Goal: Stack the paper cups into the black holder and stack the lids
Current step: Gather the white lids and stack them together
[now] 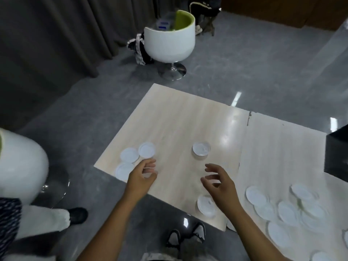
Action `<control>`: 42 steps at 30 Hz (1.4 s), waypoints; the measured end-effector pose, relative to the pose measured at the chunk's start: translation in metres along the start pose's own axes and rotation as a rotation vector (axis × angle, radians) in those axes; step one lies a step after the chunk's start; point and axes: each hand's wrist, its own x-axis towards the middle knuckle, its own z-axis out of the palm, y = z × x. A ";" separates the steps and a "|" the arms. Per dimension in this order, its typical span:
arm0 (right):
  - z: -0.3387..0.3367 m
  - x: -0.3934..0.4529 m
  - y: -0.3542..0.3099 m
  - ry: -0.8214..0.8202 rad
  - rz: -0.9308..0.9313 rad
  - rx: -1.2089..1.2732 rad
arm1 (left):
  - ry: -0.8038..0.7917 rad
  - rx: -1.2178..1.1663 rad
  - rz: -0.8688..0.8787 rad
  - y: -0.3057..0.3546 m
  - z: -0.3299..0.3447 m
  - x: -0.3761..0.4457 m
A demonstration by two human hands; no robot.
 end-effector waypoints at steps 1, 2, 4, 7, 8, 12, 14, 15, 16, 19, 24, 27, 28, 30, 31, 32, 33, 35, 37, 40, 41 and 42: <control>0.010 0.006 0.003 -0.037 0.001 -0.004 | 0.038 0.000 -0.031 -0.007 -0.008 0.000; 0.021 0.012 0.006 -0.071 0.002 -0.006 | 0.081 0.001 -0.059 -0.013 -0.015 0.001; 0.044 0.027 0.008 -0.127 -0.010 0.001 | 0.159 0.010 -0.093 -0.027 -0.030 0.006; 0.077 0.049 0.010 -0.202 -0.031 0.003 | 0.241 0.083 -0.111 -0.052 -0.052 0.017; 0.086 0.053 0.010 -0.223 -0.027 -0.003 | 0.256 0.121 -0.134 -0.059 -0.058 0.019; 0.117 0.061 -0.003 -0.264 -0.015 -0.015 | 0.298 0.179 -0.185 -0.077 -0.079 0.025; 0.137 0.067 -0.013 -0.282 -0.031 -0.021 | 0.275 0.215 -0.136 -0.088 -0.086 0.035; 0.147 0.071 -0.016 -0.283 -0.039 -0.034 | 0.235 0.243 -0.130 -0.093 -0.089 0.041; 0.157 0.075 -0.018 -0.278 -0.043 -0.053 | 0.184 0.280 -0.143 -0.100 -0.092 0.047; 0.181 0.085 -0.024 -0.254 -0.041 -0.089 | 0.044 0.409 -0.146 -0.119 -0.094 0.065; 0.212 0.097 -0.032 -0.260 -0.074 -0.090 | -0.028 0.524 -0.061 -0.137 -0.095 0.082; 0.223 0.106 -0.035 -0.274 -0.092 -0.083 | -0.034 0.534 -0.033 -0.144 -0.098 0.085; 0.226 0.109 -0.035 -0.285 -0.112 -0.084 | -0.033 0.519 -0.023 -0.145 -0.099 0.085; 0.229 0.116 -0.035 -0.301 -0.166 -0.101 | -0.027 0.491 0.003 -0.147 -0.100 0.085; 0.230 0.119 -0.035 -0.305 -0.192 -0.110 | -0.023 0.479 0.016 -0.149 -0.101 0.084; 0.231 0.124 -0.034 -0.305 -0.221 -0.127 | -0.016 0.459 0.028 -0.150 -0.102 0.083; 0.232 0.130 -0.034 -0.302 -0.259 -0.158 | -0.001 0.434 0.036 -0.151 -0.102 0.083; 0.238 0.144 -0.032 -0.320 -0.344 -0.291 | 0.025 0.368 0.030 -0.155 -0.104 0.082; 0.246 0.160 -0.033 -0.347 -0.416 -0.476 | 0.021 0.299 0.021 -0.158 -0.106 0.080; 0.260 0.175 -0.043 -0.440 -0.459 -0.663 | 0.012 0.219 0.034 -0.165 -0.110 0.076; 0.264 0.178 -0.046 -0.481 -0.477 -0.703 | 0.009 0.204 0.032 -0.166 -0.111 0.075; 0.269 0.180 -0.049 -0.515 -0.497 -0.741 | 0.011 0.194 0.028 -0.167 -0.112 0.074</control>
